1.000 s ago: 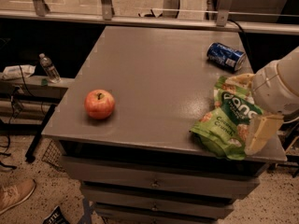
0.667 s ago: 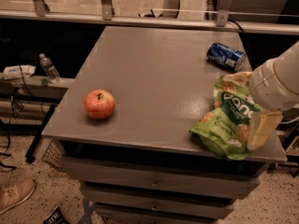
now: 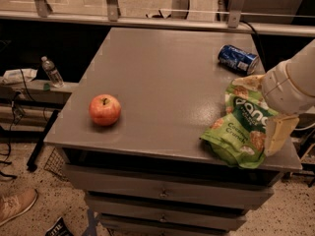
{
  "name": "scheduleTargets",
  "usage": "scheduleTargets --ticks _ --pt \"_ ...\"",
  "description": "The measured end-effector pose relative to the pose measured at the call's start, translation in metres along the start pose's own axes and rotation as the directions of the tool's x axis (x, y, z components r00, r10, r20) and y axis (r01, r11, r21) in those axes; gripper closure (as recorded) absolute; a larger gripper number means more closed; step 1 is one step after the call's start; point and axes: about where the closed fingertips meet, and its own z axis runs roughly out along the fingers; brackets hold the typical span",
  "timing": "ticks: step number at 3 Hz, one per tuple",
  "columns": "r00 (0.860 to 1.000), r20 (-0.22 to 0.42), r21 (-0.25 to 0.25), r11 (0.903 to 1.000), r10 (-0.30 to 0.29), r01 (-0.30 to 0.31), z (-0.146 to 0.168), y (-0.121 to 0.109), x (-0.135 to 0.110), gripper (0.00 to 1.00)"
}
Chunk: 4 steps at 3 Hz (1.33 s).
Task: Move green rice chip bag near apple
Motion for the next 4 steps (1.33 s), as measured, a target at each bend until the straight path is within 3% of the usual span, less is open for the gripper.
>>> scheduleTargets --ticks 1,2,3,4 --pt "0.997 -0.052 0.017 0.9981 -0.058 0.059 0.000 0.000 0.009 0.00" --pt "0.979 -0.135 0.004 0.9875 -0.155 0.157 -0.001 -0.002 0.022 0.00" --pt "0.955 -0.170 -0.042 0.9696 -0.245 0.241 0.002 -0.002 0.024 0.00" --pt "0.926 -0.149 -0.089 0.9376 -0.346 0.336 0.009 -0.002 0.014 0.00"
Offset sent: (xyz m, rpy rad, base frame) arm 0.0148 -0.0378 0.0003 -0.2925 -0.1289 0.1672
